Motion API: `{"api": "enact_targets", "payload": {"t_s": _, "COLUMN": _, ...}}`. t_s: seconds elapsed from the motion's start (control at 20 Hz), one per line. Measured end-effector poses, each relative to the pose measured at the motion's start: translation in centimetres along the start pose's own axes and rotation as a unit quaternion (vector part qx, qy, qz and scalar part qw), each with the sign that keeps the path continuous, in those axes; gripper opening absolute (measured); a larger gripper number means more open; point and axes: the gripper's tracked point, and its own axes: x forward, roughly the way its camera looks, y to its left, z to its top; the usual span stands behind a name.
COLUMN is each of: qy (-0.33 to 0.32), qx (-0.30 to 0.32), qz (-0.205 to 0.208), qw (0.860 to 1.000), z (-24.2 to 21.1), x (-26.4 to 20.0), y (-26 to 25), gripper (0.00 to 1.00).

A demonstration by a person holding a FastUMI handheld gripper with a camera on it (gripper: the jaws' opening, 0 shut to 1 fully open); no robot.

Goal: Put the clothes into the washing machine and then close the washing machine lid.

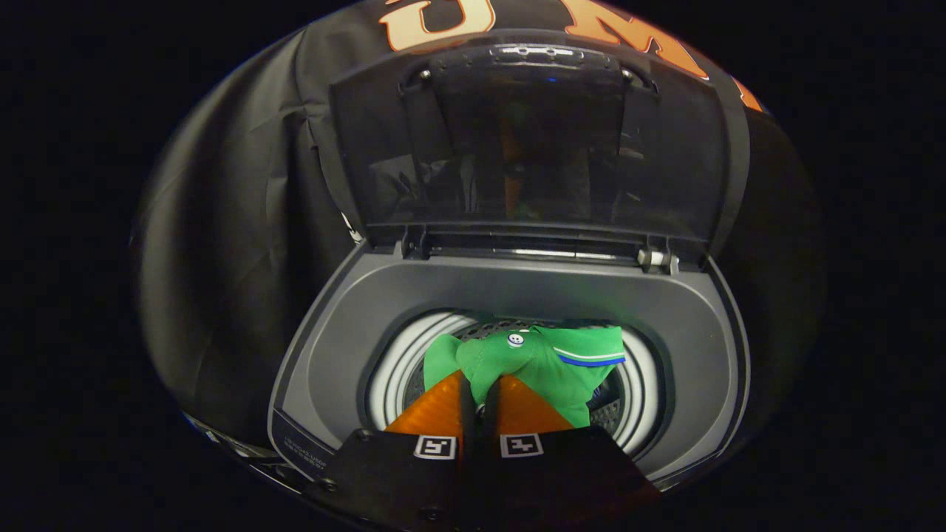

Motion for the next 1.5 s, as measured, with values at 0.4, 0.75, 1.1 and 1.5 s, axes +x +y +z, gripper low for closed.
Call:
{"api": "enact_targets", "payload": {"t_s": 0.4, "qy": 0.061, "qx": 0.043, "qz": -0.038, "qw": 0.996, "z": -5.4, "x": 5.1, "y": -3.1, "gripper": 0.08}}
{"api": "enact_targets", "payload": {"t_s": 0.75, "qy": 0.067, "qx": 0.047, "qz": -0.050, "qw": 0.995, "z": -5.3, "x": 6.2, "y": -4.0, "gripper": 0.20}}
{"api": "enact_targets", "payload": {"t_s": 1.1, "qy": 0.056, "qx": 0.043, "qz": -0.051, "qw": 0.996, "z": -5.3, "x": 5.4, "y": -3.2, "gripper": 0.68}}
{"api": "enact_targets", "payload": {"t_s": 1.5, "qy": 0.051, "qx": 0.040, "qz": -0.038, "qw": 0.997, "z": -5.1, "x": 5.9, "y": -3.5, "gripper": 0.90}}
